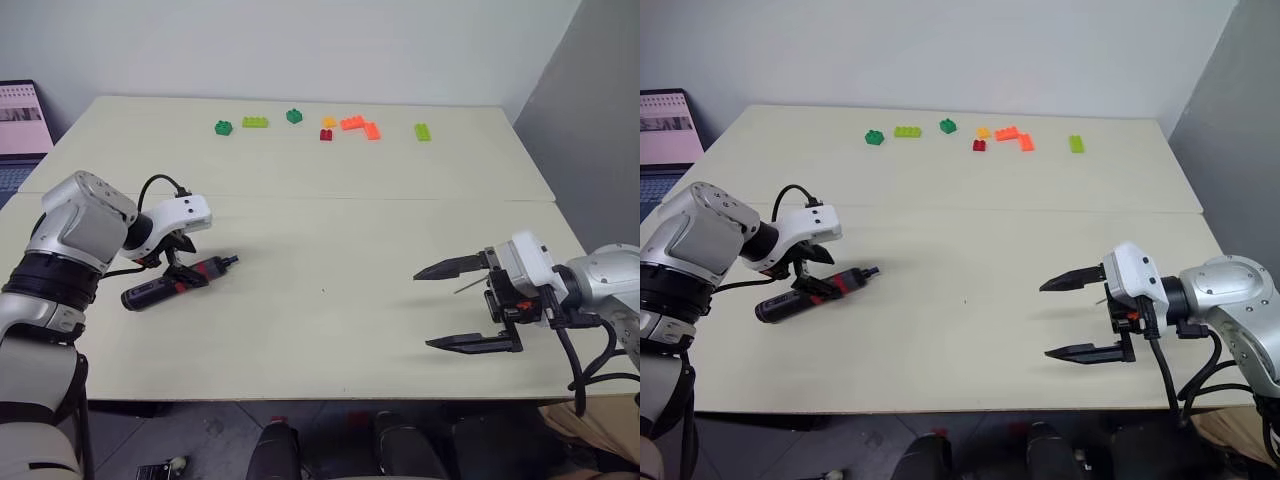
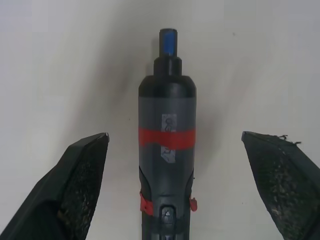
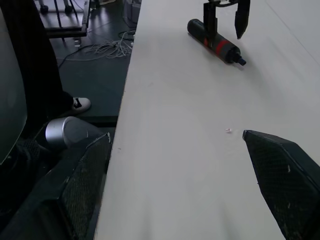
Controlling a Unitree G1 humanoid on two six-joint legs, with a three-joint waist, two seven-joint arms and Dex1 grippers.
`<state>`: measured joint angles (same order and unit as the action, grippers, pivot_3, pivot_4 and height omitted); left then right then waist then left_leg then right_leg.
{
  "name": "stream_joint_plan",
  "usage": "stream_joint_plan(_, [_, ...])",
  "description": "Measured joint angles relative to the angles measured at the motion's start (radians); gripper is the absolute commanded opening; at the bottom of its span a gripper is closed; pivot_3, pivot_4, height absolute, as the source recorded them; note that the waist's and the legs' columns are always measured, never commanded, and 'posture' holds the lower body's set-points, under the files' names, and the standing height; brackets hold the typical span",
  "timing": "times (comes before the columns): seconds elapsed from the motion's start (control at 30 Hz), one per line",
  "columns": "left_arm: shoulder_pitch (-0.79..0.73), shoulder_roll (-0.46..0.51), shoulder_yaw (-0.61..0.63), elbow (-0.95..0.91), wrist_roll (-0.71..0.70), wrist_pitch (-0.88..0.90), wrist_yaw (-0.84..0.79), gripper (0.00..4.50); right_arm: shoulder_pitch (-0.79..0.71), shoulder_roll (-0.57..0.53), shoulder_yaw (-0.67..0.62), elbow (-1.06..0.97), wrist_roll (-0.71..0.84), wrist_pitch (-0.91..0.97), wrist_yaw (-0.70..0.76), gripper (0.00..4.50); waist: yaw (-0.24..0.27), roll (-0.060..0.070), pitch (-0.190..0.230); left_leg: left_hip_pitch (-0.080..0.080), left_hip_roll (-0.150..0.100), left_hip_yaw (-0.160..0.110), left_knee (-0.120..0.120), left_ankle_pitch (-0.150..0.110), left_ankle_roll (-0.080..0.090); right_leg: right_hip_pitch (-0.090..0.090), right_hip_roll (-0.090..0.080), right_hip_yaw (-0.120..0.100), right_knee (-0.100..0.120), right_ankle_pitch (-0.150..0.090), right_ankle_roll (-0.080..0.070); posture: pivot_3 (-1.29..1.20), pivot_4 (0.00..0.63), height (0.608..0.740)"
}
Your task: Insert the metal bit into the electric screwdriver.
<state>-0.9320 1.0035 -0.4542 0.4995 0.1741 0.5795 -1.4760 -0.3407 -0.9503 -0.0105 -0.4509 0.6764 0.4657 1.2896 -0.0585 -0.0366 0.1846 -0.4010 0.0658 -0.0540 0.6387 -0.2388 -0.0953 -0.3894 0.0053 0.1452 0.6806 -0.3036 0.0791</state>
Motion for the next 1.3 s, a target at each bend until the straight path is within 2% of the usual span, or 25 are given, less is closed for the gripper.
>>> stream_joint_plan(0.4, [-0.001,-0.080,-0.003,0.028,0.030,0.008,0.002,4.46,-0.034,0.025,0.034,0.026,-0.028,-0.016,0.029,4.50,0.001,0.000,0.000,-0.001,0.000,-0.001,0.003,0.000,0.000,0.000,0.000,0.000,0.001,0.000,0.000,0.00,0.150,0.740])
stream_joint_plan(0.83, [-0.081,-0.171,-0.022,0.212,0.114,-0.107,0.043,4.46,-0.025,0.030,0.034,0.019,-0.029,-0.016,0.025,4.50,0.001,0.000,0.000,-0.001,0.000,-0.001,0.004,0.000,0.000,0.001,0.000,-0.001,0.001,0.001,0.000,0.00,0.150,0.740])
stream_joint_plan(1.1, [-0.095,-0.196,-0.022,0.258,0.147,-0.161,0.050,4.46,-0.023,0.030,0.034,0.019,-0.029,-0.016,0.024,4.50,0.001,0.000,0.000,-0.001,0.000,-0.001,0.004,0.000,0.000,0.001,0.000,-0.001,0.001,0.001,0.000,0.00,0.150,0.740])
stream_joint_plan(1.2, [-0.095,-0.200,-0.021,0.259,0.154,-0.173,0.049,3.95,-0.023,0.030,0.034,0.019,-0.029,-0.016,0.022,4.50,0.001,0.000,0.000,-0.001,0.000,-0.001,0.004,0.000,0.000,0.001,0.000,-0.001,0.001,0.001,0.000,0.00,0.150,0.740])
stream_joint_plan(1.3, [-0.095,-0.203,-0.021,0.259,0.157,-0.173,0.047,3.25,-0.021,0.030,0.034,0.017,-0.029,-0.016,0.018,4.50,0.001,0.000,0.000,-0.001,0.000,-0.001,0.004,0.000,0.000,0.001,0.000,-0.001,0.001,0.001,0.000,0.00,0.150,0.740])
